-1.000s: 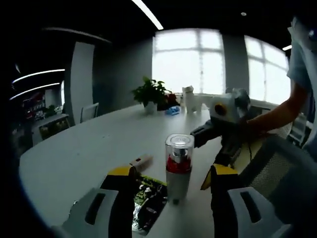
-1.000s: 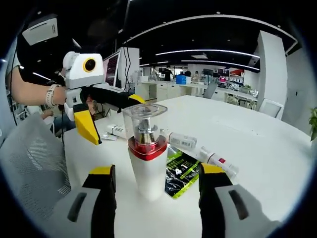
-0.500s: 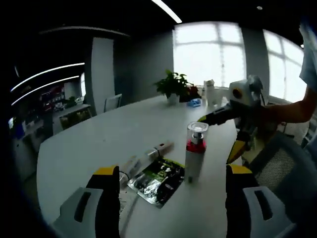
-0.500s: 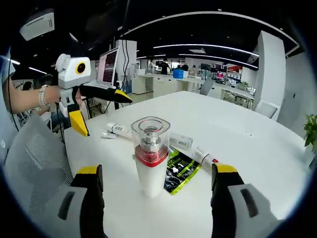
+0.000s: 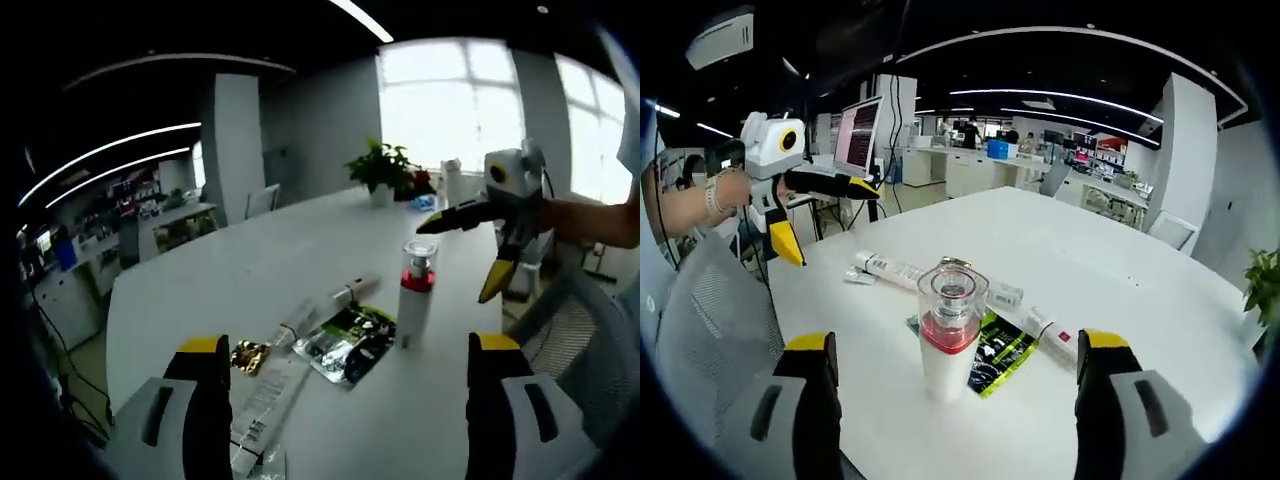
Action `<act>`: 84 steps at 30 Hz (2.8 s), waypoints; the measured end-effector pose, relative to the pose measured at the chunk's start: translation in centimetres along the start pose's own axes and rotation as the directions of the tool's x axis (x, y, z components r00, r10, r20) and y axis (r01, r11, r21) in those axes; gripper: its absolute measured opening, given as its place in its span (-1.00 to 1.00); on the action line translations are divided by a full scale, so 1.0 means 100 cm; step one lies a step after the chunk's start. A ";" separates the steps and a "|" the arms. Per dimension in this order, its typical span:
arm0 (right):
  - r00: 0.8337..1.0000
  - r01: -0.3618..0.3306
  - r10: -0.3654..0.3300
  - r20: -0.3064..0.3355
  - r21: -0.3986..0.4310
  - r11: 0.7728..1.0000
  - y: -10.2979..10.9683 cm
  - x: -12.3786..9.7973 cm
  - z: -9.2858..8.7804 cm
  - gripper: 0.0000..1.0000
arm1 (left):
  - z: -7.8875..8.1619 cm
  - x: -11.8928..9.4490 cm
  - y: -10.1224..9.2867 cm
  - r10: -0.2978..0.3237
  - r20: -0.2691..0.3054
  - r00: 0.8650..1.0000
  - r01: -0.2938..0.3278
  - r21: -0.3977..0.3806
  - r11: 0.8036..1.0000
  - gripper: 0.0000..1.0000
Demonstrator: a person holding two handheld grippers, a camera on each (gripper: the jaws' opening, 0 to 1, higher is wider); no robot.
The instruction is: Arrange the skincare products in the storage area until every visible bottle or jar stands upright without overlapping.
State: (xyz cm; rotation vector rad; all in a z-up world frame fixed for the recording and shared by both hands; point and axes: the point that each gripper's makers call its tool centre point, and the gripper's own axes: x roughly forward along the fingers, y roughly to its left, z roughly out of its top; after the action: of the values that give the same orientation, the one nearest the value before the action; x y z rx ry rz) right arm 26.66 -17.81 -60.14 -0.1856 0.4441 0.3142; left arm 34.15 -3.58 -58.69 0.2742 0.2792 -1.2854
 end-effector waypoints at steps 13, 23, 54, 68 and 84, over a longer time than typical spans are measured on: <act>0.997 -0.050 0.047 0.066 0.046 0.998 0.015 -0.011 0.023 0.99 | -0.015 -0.033 0.025 0.113 -0.046 0.992 -0.114 -0.007 0.993 0.94; 0.998 -0.049 0.046 0.052 0.052 0.997 0.015 -0.007 0.019 0.99 | -0.037 -0.031 0.031 0.119 -0.116 0.986 -0.120 0.005 0.993 0.94; 0.999 -0.034 0.032 0.022 0.072 0.997 0.012 -0.015 0.012 0.70 | -0.107 0.041 0.081 0.047 -0.451 0.891 0.014 0.130 0.991 0.19; 0.999 -0.043 0.046 -0.023 0.093 0.995 0.013 -0.015 0.002 0.71 | -0.129 0.068 0.096 0.024 -0.562 0.827 0.049 0.115 0.992 0.02; 0.999 -0.031 0.035 -0.036 0.092 0.995 0.008 -0.014 0.001 0.67 | -0.144 0.079 0.097 -0.025 -0.639 0.769 0.103 0.085 0.991 -0.16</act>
State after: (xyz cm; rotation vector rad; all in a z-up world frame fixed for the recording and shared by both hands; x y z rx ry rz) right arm 25.17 -17.40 -59.53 -0.0947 0.4983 0.3223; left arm 44.77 -3.08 -74.53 0.8168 0.8050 -1.2432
